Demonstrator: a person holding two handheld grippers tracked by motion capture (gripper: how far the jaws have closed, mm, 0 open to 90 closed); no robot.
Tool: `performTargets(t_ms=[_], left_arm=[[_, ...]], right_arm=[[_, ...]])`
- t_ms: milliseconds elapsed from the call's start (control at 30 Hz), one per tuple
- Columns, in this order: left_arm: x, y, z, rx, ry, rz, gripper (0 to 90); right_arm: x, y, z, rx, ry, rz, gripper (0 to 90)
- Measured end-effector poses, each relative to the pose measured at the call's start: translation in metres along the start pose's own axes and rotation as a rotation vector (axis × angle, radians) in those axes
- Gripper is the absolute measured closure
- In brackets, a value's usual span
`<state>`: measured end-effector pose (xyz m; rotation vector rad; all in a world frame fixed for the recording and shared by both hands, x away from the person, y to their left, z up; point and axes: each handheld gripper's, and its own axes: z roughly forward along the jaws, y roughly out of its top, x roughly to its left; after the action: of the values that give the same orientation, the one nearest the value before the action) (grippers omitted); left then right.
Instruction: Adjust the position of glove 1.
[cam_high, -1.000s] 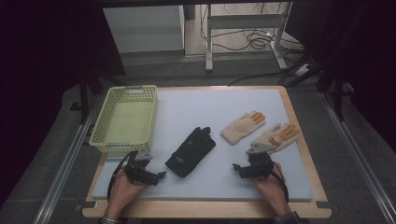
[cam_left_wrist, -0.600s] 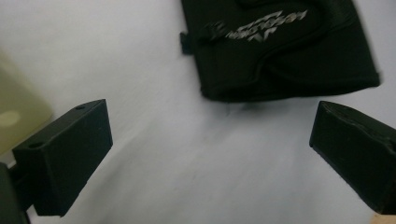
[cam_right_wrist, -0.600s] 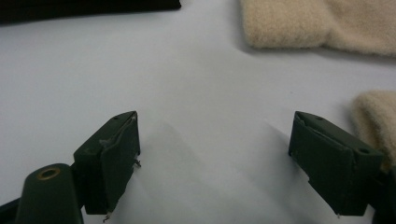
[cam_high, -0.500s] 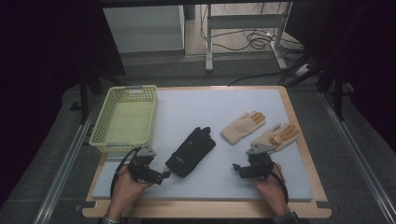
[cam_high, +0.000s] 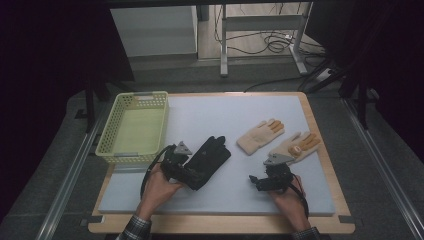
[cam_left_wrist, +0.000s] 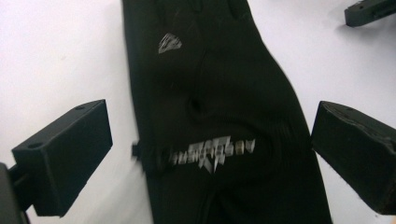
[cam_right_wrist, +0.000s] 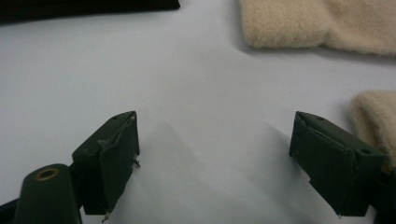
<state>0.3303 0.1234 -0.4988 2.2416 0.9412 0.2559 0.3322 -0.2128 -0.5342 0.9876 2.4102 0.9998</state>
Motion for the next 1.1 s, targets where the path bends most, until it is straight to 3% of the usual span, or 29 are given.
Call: performTargets(t_ms=[200,333,400,500,633,733,767,933,1000,1100], left_arm=[[-0.004,0.012,0.023,0.024,0.019,-0.036,0.0],[-0.004,0.014,0.038,0.081,0.065,-0.012,0.0],[-0.001,0.012,0.043,0.089,0.052,-0.020,0.0],[-0.001,0.008,0.047,0.105,0.045,-0.026,0.0],[-0.009,0.005,0.052,0.113,0.087,0.016,0.0],[0.004,0.004,0.053,0.098,0.089,-0.038,0.0],[0.009,0.003,0.053,0.082,0.071,-0.058,0.0],[0.007,0.004,0.052,0.103,0.079,-0.049,2.2],[0.007,0.006,0.049,0.112,0.082,-0.055,6.0],[0.006,0.007,0.043,0.111,0.079,-0.043,26.3]], right_arm=[[0.000,0.000,0.000,0.001,0.000,0.000,15.7],[0.000,0.000,0.000,0.000,0.001,0.000,15.7],[0.000,0.000,0.000,0.000,0.000,0.000,15.7],[0.000,0.000,0.000,0.000,0.001,0.001,15.7],[0.000,0.000,0.000,0.000,0.000,0.000,15.7],[0.000,0.000,0.000,0.000,0.000,0.000,15.7],[0.000,0.000,0.000,0.000,0.000,-0.001,15.7],[0.000,0.000,0.000,0.000,0.000,0.001,15.7],[0.000,0.000,0.000,0.001,-0.001,-0.001,15.7],[0.000,0.000,0.000,0.001,0.000,-0.001,15.7]])
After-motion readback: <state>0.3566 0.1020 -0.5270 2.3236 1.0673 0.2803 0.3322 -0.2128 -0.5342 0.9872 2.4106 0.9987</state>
